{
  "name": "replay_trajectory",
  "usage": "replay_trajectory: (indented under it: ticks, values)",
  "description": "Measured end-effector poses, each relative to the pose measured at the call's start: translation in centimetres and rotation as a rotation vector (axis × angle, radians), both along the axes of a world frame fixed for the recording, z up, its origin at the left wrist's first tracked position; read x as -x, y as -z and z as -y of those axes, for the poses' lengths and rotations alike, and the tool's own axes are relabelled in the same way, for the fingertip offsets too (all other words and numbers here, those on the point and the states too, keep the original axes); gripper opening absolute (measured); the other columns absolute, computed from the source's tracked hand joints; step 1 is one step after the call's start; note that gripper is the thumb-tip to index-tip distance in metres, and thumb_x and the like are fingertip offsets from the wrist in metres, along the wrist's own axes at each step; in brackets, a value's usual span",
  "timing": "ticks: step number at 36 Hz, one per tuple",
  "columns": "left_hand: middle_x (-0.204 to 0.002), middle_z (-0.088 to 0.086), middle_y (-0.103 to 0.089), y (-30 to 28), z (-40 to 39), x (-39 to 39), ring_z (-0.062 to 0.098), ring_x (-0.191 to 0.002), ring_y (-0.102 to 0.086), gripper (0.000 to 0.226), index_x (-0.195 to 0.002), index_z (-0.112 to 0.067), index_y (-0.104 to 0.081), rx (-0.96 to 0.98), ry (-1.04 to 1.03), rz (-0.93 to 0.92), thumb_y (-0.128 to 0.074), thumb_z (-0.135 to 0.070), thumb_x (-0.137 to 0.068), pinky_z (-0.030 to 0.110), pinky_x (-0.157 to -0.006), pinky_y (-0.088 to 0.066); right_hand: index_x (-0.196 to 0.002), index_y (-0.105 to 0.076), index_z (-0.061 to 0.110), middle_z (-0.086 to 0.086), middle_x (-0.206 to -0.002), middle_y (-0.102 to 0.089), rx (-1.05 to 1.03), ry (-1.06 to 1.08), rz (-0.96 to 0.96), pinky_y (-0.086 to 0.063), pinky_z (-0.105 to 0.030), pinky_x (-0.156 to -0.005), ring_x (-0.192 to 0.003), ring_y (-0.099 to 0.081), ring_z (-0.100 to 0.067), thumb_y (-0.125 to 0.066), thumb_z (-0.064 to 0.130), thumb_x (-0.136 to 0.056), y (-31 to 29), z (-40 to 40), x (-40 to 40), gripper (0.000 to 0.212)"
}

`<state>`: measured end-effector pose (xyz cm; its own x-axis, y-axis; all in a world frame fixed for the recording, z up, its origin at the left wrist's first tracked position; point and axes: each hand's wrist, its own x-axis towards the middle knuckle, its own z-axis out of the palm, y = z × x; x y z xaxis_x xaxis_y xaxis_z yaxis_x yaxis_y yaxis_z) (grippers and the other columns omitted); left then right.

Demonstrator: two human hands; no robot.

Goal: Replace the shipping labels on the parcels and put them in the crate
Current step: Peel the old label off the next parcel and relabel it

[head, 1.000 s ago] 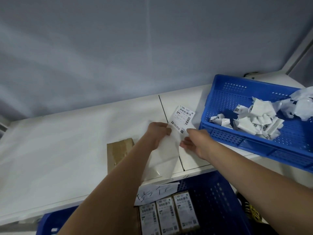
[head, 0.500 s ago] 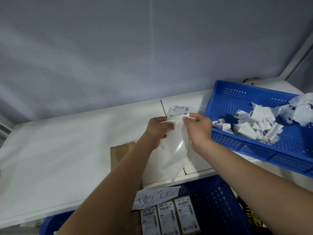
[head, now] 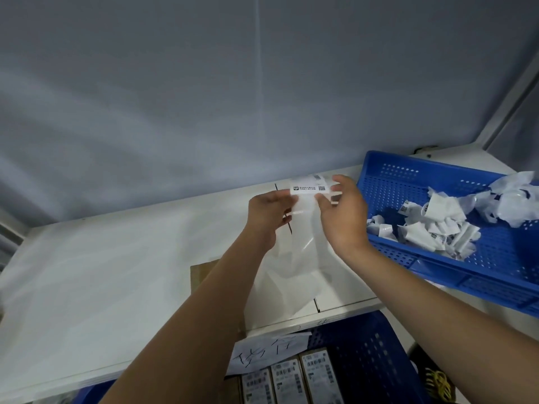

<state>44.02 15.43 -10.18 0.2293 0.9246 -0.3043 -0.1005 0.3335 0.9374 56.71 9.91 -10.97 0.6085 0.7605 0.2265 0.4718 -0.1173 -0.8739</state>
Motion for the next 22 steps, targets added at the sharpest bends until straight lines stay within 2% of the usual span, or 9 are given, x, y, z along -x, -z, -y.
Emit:
replay_trajectory:
  ticks: [3, 5, 7, 9, 12, 16, 19, 22]
  values:
    - [-0.105, 0.021, -0.075, 0.2, 0.6, -0.3, 0.026, -0.09, -0.07, 0.02, -0.107, 0.001, -0.072, -0.059, 0.003, -0.03, -0.076, -0.003, -0.088, 0.043, -0.095, -0.058, -0.14, -0.054, 0.014, -0.01, -0.135, -0.054, -0.018, -0.101, 0.324, -0.036, -0.028, -0.102, -0.126, -0.047, -0.026, -0.067, 0.017, -0.096, -0.2, 0.4, -0.4, 0.046]
    - [-0.103, 0.022, -0.075, 0.5, 1.1, -0.3, 0.026, -0.089, -0.07, 0.021, -0.108, 0.004, -0.071, -0.083, 0.001, -0.029, -0.076, -0.001, -0.089, 0.043, -0.092, -0.058, -0.131, -0.064, 0.012, -0.011, -0.128, -0.061, -0.006, -0.199, 0.453, -0.037, -0.03, -0.1, -0.121, -0.051, -0.029, -0.066, 0.016, -0.096, -0.1, 0.4, -0.9, 0.035]
    - [-0.099, 0.021, -0.074, 0.9, 1.3, -0.3, 0.027, -0.088, -0.069, 0.021, -0.107, 0.006, -0.071, -0.091, -0.014, -0.036, -0.076, 0.0, -0.088, 0.045, -0.092, -0.058, -0.117, -0.072, 0.01, -0.011, -0.114, -0.069, 0.013, -0.249, 0.536, -0.045, -0.039, -0.096, -0.11, -0.058, -0.033, -0.065, 0.014, -0.096, 0.0, 0.5, -1.3, 0.023]
    - [-0.095, 0.019, -0.074, 1.2, 1.3, -0.2, 0.024, -0.084, -0.068, 0.02, -0.107, 0.006, -0.072, -0.11, -0.022, -0.07, -0.076, 0.0, -0.088, 0.046, -0.093, -0.057, -0.112, -0.075, 0.01, -0.011, -0.107, -0.072, 0.045, -0.278, 0.598, -0.047, -0.043, -0.091, -0.103, -0.06, -0.034, -0.065, 0.014, -0.096, 0.1, 0.8, -1.5, 0.019]
    - [-0.088, 0.011, -0.075, 1.8, 1.5, -0.3, 0.021, -0.081, -0.068, 0.009, -0.093, -0.009, -0.076, -0.148, -0.015, -0.118, -0.078, -0.002, -0.087, 0.048, -0.095, -0.058, -0.114, -0.074, 0.009, -0.012, -0.109, -0.071, 0.097, -0.309, 0.605, -0.046, -0.042, -0.091, -0.104, -0.059, -0.034, -0.068, 0.018, -0.095, 0.2, 1.2, -1.7, 0.022]
    - [-0.077, -0.002, -0.076, 2.4, 1.8, -0.2, 0.02, -0.084, -0.069, 0.033, -0.074, -0.027, -0.077, -0.183, 0.007, -0.156, -0.074, 0.003, -0.088, 0.047, -0.098, -0.057, -0.109, -0.075, 0.009, -0.012, -0.104, -0.071, 0.122, -0.333, 0.604, -0.05, -0.039, -0.082, -0.098, -0.06, -0.032, -0.069, 0.03, -0.094, -0.2, 1.3, -1.8, 0.026]
    - [-0.091, 0.007, -0.078, 2.8, 1.8, 0.1, 0.024, -0.091, -0.072, 0.016, -0.095, -0.013, -0.079, -0.219, 0.037, -0.191, -0.074, 0.002, -0.089, 0.05, -0.099, -0.056, -0.105, -0.072, 0.009, -0.009, -0.1, -0.07, 0.176, -0.351, 0.675, -0.051, -0.04, -0.076, -0.094, -0.06, -0.029, -0.063, 0.036, -0.096, -0.6, 1.4, -1.6, 0.03]
    - [-0.099, 0.009, -0.079, 3.4, 1.6, 0.5, 0.03, -0.098, -0.074, 0.026, -0.109, -0.008, -0.077, -0.248, 0.087, -0.239, -0.078, -0.011, -0.083, 0.053, -0.096, -0.057, -0.107, -0.071, 0.013, -0.007, -0.1, -0.071, 0.203, -0.367, 0.745, -0.051, -0.039, -0.075, -0.096, -0.061, -0.028, -0.059, 0.034, -0.099, -0.7, 1.6, -1.2, 0.026]
